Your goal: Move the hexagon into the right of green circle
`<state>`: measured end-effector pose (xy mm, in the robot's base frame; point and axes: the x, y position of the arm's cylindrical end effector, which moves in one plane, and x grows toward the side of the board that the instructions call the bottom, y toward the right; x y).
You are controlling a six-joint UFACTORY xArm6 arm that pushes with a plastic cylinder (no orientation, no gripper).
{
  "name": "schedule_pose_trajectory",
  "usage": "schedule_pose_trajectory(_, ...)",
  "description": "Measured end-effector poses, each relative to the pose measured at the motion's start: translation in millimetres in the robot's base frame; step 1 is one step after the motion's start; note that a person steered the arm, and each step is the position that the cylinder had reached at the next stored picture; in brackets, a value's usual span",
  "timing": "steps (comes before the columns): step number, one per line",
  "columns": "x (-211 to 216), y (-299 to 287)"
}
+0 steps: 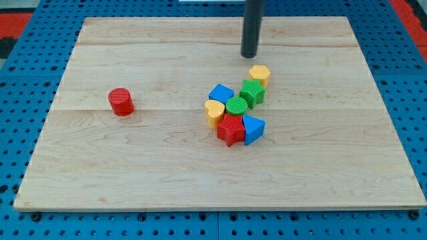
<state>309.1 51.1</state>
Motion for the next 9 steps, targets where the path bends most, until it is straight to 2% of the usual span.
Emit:
schedule_pose_trajectory(1,28.4,-24.5)
schedule_pose_trajectory(2,68.6,-23.6)
schedule_pose_trajectory(4,71.7,7.6)
schedule_pose_trajectory(6,34.2,-11.5)
schedule_pose_trajectory(7,30.9,26.6)
schedule_pose_trajectory(8,48.3,68.5)
schedule_pose_trajectory(9,83.7,76.6)
